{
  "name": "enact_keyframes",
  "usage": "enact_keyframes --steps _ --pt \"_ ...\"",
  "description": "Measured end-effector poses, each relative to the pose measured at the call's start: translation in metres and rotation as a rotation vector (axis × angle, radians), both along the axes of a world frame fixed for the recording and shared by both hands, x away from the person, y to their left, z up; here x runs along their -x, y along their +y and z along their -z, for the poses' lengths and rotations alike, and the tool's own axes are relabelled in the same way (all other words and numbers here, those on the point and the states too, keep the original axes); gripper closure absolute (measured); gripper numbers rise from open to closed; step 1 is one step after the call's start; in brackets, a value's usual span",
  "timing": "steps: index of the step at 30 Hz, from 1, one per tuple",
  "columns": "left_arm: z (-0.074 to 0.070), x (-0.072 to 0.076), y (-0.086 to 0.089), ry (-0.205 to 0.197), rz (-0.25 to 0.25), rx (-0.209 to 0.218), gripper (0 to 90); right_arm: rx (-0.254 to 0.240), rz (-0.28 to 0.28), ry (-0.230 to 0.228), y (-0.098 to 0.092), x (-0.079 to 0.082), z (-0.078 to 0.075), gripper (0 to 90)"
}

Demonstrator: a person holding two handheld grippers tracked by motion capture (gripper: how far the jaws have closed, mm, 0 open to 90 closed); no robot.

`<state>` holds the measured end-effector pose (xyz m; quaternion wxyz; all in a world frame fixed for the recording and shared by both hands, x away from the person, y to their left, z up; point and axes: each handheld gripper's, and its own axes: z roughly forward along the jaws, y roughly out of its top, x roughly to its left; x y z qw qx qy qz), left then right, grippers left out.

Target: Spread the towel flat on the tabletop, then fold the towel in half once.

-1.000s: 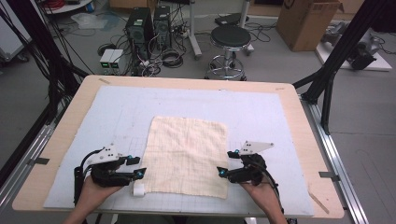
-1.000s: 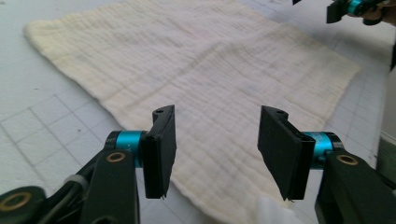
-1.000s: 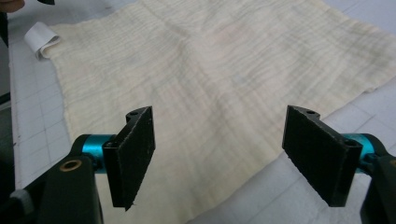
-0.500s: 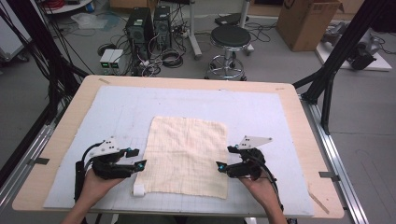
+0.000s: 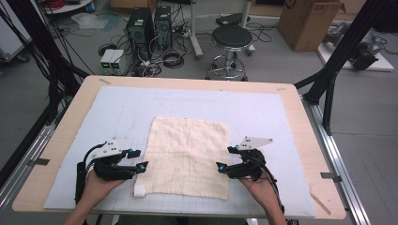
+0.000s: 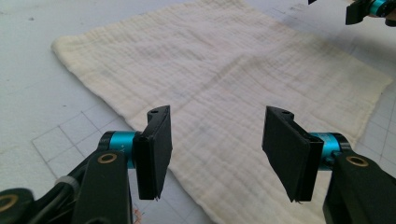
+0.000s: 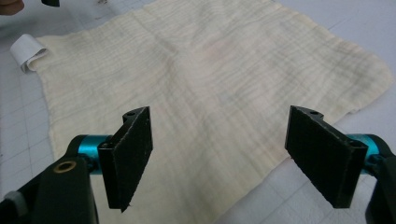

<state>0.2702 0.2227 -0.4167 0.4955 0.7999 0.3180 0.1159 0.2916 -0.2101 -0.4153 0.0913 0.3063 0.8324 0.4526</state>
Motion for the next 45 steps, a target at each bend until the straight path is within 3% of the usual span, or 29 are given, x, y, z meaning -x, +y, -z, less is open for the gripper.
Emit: enact_keyframes --steps 8,16,20,24,25,33,38,40,45 --pt "-0.001 -0.006 0.000 0.005 -0.004 0.001 42.8 0.013 -0.013 0.005 0.003 -0.003 0.002 23.4" --pt "-0.006 -0.028 -0.008 0.011 -0.014 -0.038 43.6 0.015 0.018 -0.007 0.002 -0.019 -0.003 24.9" --pt "-0.011 -0.039 -0.014 0.007 -0.013 -0.043 44.0 0.023 0.035 -0.018 0.003 -0.030 -0.007 27.0" --pt "-0.016 -0.051 -0.018 0.013 -0.032 -0.019 45.1 0.027 0.050 -0.004 0.002 -0.040 -0.008 29.3" --pt "-0.017 -0.056 -0.019 0.020 -0.033 -0.030 45.6 0.029 0.052 0.001 0.002 -0.043 -0.008 30.1" --pt "-0.022 -0.088 -0.021 0.037 -0.104 -0.050 48.5 0.018 0.102 0.032 -0.001 -0.071 -0.014 35.9" --pt "-0.023 -0.109 -0.021 0.043 -0.161 -0.068 50.6 0.045 0.138 0.032 0.001 -0.091 -0.020 42.7" --pt "-0.022 -0.117 -0.019 0.044 -0.191 -0.057 52.3 0.059 0.154 0.035 0.002 -0.100 -0.021 45.1" --pt "-0.016 -0.135 -0.015 0.075 -0.246 -0.068 54.1 0.075 0.187 0.040 0.004 -0.118 -0.020 50.0"
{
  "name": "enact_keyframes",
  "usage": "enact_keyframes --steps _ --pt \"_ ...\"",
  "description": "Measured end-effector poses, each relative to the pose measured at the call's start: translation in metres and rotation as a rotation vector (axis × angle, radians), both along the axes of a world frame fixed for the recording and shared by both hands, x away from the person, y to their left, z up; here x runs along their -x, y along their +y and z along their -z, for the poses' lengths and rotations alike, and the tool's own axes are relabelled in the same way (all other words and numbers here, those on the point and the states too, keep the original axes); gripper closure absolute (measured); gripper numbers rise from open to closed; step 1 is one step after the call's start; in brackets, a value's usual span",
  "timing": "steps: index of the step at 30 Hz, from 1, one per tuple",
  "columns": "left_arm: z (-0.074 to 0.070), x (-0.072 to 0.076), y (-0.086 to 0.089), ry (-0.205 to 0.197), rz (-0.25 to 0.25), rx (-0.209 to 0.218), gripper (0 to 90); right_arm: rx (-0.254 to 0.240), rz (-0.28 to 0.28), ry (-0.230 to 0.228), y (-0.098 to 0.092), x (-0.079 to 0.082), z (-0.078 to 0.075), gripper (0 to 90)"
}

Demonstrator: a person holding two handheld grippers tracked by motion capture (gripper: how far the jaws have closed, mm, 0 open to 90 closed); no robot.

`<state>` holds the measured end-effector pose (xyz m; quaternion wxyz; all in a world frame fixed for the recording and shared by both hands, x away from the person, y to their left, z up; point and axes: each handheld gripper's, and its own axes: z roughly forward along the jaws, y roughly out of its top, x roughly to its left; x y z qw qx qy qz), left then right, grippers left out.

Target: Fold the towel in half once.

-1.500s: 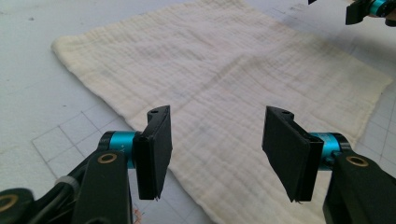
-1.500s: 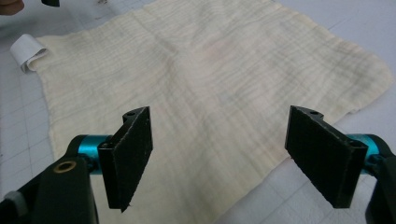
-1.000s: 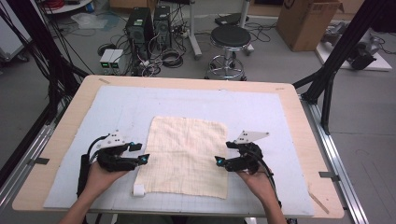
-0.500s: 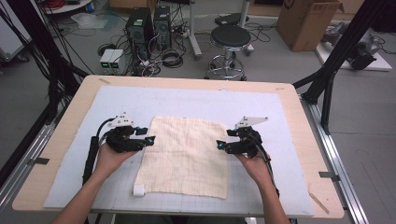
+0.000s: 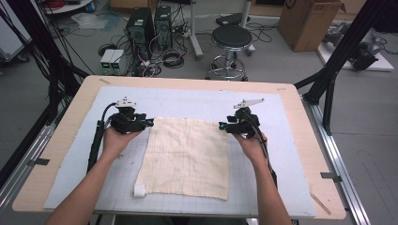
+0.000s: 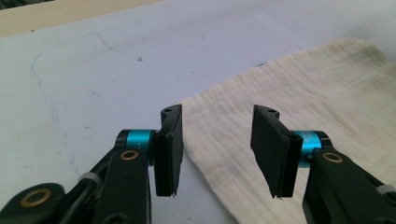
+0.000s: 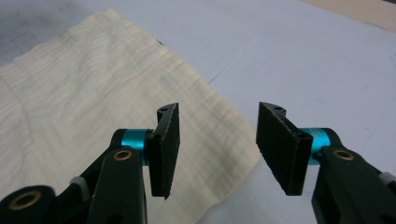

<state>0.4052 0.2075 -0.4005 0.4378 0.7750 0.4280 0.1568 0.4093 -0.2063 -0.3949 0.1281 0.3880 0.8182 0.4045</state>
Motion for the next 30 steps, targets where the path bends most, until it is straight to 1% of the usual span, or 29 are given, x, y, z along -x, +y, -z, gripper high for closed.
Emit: enact_keyframes --steps 3,4,7,9,11,12,13,14,15,16,17,18,20,21,22,23,24,25,26,27,28,30 --pt "0.009 -0.007 -0.002 0.004 -0.033 0.010 55.5 -0.006 0.011 0.002 0.000 -0.006 0.004 51.8" --pt "0.012 -0.009 -0.003 0.008 -0.036 0.003 55.6 -0.010 0.016 0.006 0.000 -0.008 0.006 51.9" --pt "0.022 -0.014 -0.009 0.017 -0.075 0.002 55.4 -0.008 0.035 0.031 -0.002 -0.012 0.013 51.8" --pt "0.028 -0.016 -0.015 0.015 -0.089 -0.015 55.3 -0.005 0.050 0.050 -0.004 -0.015 0.018 52.0" --pt "0.033 -0.019 -0.018 0.016 -0.106 -0.028 55.5 -0.016 0.062 0.066 -0.006 -0.017 0.022 53.8" --pt "0.035 -0.020 -0.019 0.022 -0.112 -0.027 56.0 -0.011 0.063 0.072 -0.007 -0.018 0.023 54.6" --pt "0.038 -0.023 -0.019 0.042 -0.123 -0.026 56.8 -0.005 0.066 0.073 -0.007 -0.019 0.025 55.6" --pt "0.040 -0.025 -0.020 0.067 -0.130 -0.040 58.2 0.005 0.071 0.087 -0.006 -0.020 0.027 56.8" --pt "0.042 -0.027 -0.020 0.083 -0.132 -0.047 59.0 0.015 0.073 0.093 -0.006 -0.021 0.029 57.9" --pt "0.042 -0.028 -0.020 0.077 -0.131 -0.055 59.8 0.024 0.075 0.095 -0.007 -0.023 0.031 58.6" --pt "0.041 -0.028 -0.020 0.077 -0.139 -0.050 62.3 0.022 0.081 0.109 -0.006 -0.023 0.033 59.5" --pt "0.042 -0.029 -0.019 0.082 -0.142 -0.045 62.9 0.022 0.085 0.112 -0.006 -0.024 0.035 59.9" --pt "0.042 -0.029 -0.020 0.078 -0.151 -0.052 67.1 0.030 0.084 0.122 -0.005 -0.026 0.038 61.7" --pt "0.042 -0.029 -0.020 0.074 -0.145 -0.056 67.8 0.037 0.083 0.124 -0.003 -0.027 0.039 63.6" --pt "0.042 -0.029 -0.020 0.074 -0.135 -0.048 69.9 0.042 0.074 0.123 -0.002 -0.027 0.041 66.7" --pt "0.042 -0.029 -0.020 0.076 -0.123 -0.049 74.0 0.045 0.070 0.128 0.000 -0.027 0.041 68.8" --pt "0.043 -0.028 -0.022 0.070 -0.129 -0.053 76.3 0.051 0.076 0.119 0.001 -0.027 0.042 73.9" --pt "0.043 -0.028 -0.022 0.068 -0.126 -0.063 79.4 0.038 0.067 0.129 0.001 -0.028 0.042 79.7" --pt "0.043 -0.028 -0.023 0.071 -0.127 -0.045 83.5 0.030 0.066 0.139 0.001 -0.028 0.042 81.7" --pt "0.043 -0.029 -0.023 0.076 -0.131 -0.037 85.8 0.033 0.066 0.145 0.002 -0.028 0.042 83.4" --pt "0.043 -0.029 -0.023 0.079 -0.136 -0.035 86.4 0.040 0.058 0.144 0.002 -0.028 0.041 83.6" --pt "0.042 -0.029 -0.020 0.081 -0.126 -0.036 86.8 0.064 0.052 0.139 0.003 -0.029 0.038 84.5"
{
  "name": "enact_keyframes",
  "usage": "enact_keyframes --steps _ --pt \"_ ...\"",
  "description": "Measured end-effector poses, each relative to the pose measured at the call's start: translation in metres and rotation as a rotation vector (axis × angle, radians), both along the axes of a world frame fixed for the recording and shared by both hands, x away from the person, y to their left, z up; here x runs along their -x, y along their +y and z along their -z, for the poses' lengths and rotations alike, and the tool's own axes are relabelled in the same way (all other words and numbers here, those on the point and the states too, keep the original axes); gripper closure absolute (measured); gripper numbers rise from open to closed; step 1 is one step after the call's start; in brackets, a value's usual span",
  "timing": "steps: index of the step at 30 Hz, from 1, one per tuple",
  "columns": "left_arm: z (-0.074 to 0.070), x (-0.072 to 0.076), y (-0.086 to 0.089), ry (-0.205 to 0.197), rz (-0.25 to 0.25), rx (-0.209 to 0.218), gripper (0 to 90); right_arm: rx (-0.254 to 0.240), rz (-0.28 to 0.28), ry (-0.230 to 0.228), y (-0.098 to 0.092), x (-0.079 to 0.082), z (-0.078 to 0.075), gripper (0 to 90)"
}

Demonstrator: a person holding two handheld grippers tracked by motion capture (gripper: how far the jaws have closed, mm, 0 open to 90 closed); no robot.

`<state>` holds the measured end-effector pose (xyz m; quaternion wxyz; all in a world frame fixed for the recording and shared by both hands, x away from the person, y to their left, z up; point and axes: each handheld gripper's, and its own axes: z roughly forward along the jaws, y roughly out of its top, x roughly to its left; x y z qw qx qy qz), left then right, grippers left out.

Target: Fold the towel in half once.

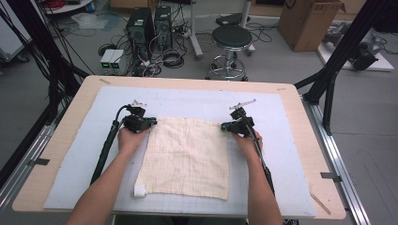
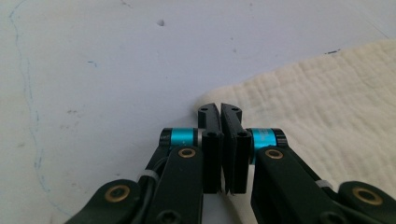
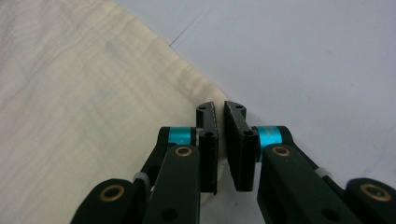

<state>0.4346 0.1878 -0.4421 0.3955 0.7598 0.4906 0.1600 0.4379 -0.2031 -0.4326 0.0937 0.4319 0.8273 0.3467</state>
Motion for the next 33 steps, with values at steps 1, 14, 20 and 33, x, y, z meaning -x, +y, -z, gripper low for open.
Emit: enact_keyframes --steps 1,14,20,33 --pt "-0.001 0.000 0.002 -0.002 -0.001 0.014 86.9 0.006 -0.001 -0.002 0.000 0.000 -0.003 84.7" --pt "-0.046 -0.005 0.010 -0.091 0.019 0.080 87.4 -0.057 0.027 -0.107 -0.010 -0.003 -0.039 85.3" --pt "-0.048 -0.001 0.010 -0.077 0.036 0.063 87.4 -0.097 0.023 -0.108 -0.014 0.003 -0.046 85.3" --pt "-0.057 0.022 0.019 -0.112 0.073 0.052 87.4 -0.166 -0.033 -0.135 -0.014 0.020 -0.055 85.2"
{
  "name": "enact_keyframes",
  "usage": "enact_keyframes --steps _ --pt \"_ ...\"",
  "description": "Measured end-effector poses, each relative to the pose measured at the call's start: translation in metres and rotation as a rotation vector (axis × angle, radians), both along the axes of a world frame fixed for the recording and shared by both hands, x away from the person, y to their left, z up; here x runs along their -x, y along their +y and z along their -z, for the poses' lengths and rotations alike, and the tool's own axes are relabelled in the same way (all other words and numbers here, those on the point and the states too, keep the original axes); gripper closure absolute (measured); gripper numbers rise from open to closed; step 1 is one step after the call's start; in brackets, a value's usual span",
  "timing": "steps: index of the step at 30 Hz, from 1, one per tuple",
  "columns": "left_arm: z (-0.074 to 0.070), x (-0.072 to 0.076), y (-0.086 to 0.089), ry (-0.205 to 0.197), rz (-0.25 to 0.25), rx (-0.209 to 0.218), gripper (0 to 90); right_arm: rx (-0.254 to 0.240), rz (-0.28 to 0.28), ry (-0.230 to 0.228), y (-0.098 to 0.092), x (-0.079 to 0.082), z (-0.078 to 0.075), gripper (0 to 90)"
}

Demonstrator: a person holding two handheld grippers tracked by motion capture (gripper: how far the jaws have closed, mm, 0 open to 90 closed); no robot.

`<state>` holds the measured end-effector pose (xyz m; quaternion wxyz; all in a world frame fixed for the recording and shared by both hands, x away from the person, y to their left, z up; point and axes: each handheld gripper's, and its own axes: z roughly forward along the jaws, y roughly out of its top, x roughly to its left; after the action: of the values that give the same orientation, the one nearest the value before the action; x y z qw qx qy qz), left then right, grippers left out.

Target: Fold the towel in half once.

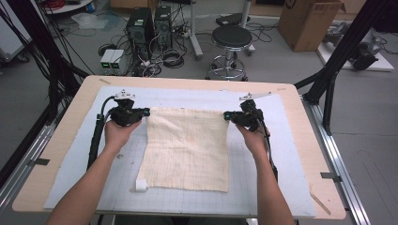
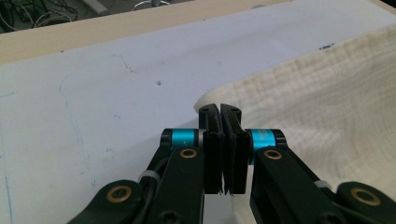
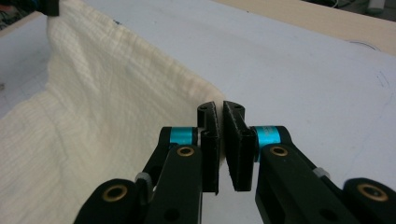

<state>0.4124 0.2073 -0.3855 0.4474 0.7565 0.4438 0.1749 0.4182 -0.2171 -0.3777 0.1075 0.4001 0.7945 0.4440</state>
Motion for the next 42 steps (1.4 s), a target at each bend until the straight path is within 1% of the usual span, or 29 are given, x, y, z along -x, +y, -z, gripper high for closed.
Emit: enact_keyframes --steps 5,6,8,11,14,16,17,19,21,22,24,26,27,29,30,31,33,38,39,40,42 --pt "0.000 0.008 0.002 -0.006 0.012 0.022 87.4 -0.013 -0.018 0.000 -0.003 0.008 -0.001 85.3" --pt "-0.001 0.009 0.002 -0.005 0.019 0.020 87.4 -0.017 -0.018 0.003 -0.004 0.010 -0.001 85.3" --pt "-0.002 0.013 0.000 -0.014 0.033 0.013 87.4 -0.022 -0.025 -0.004 -0.005 0.013 -0.002 85.3" --pt "-0.003 0.019 0.001 -0.021 0.040 0.026 87.4 -0.038 -0.034 -0.002 -0.007 0.018 -0.004 85.2" --pt "-0.001 0.024 0.004 -0.015 0.047 0.031 87.4 -0.047 -0.045 -0.014 -0.007 0.025 -0.010 85.2" --pt "0.000 0.028 0.005 -0.016 0.050 0.035 87.4 -0.049 -0.059 -0.029 -0.006 0.029 -0.013 85.2" --pt "0.000 0.030 0.006 -0.012 0.052 0.036 87.4 -0.051 -0.062 -0.027 -0.006 0.032 -0.015 85.2" --pt "-0.001 0.034 0.007 -0.012 0.062 0.024 87.4 -0.056 -0.068 -0.036 -0.006 0.036 -0.015 85.3" --pt "-0.002 0.040 0.007 -0.023 0.066 0.043 87.3 -0.062 -0.070 -0.038 -0.006 0.040 -0.013 85.3" --pt "-0.002 0.042 0.007 -0.024 0.069 0.043 87.4 -0.070 -0.067 -0.032 -0.007 0.043 -0.012 85.3" --pt "0.000 0.047 0.008 -0.022 0.081 0.025 87.3 -0.078 -0.070 -0.027 -0.009 0.046 -0.008 85.3" --pt "0.002 0.050 0.009 -0.020 0.086 0.022 87.3 -0.116 -0.078 -0.025 -0.011 0.051 -0.005 85.3" --pt "0.003 0.053 0.010 -0.021 0.090 0.024 87.2 -0.120 -0.079 -0.026 -0.011 0.054 -0.005 85.3" --pt "0.004 0.058 0.011 -0.026 0.092 0.039 87.2 -0.113 -0.095 -0.030 -0.010 0.058 -0.003 85.2" --pt "0.005 0.060 0.011 -0.025 0.098 0.040 87.2 -0.108 -0.096 -0.032 -0.010 0.059 -0.002 85.3" --pt "0.006 0.062 0.012 -0.025 0.104 0.036 87.2 -0.111 -0.096 -0.028 -0.010 0.061 -0.001 85.3" --pt "0.008 0.066 0.013 -0.028 0.104 0.043 87.2 -0.118 -0.100 -0.025 -0.011 0.063 0.000 85.3" --pt "0.010 0.076 0.017 -0.032 0.124 0.059 87.2 -0.105 -0.117 -0.022 -0.011 0.071 0.005 85.3" --pt "0.011 0.078 0.018 -0.035 0.128 0.061 87.2 -0.102 -0.116 -0.013 -0.011 0.073 0.006 85.2" --pt "0.012 0.080 0.018 -0.035 0.129 0.063 87.2 -0.096 -0.125 -0.017 -0.011 0.074 0.007 85.2" --pt "0.013 0.083 0.018 -0.036 0.139 0.061 87.2 -0.095 -0.126 -0.008 -0.012 0.077 0.010 85.2"
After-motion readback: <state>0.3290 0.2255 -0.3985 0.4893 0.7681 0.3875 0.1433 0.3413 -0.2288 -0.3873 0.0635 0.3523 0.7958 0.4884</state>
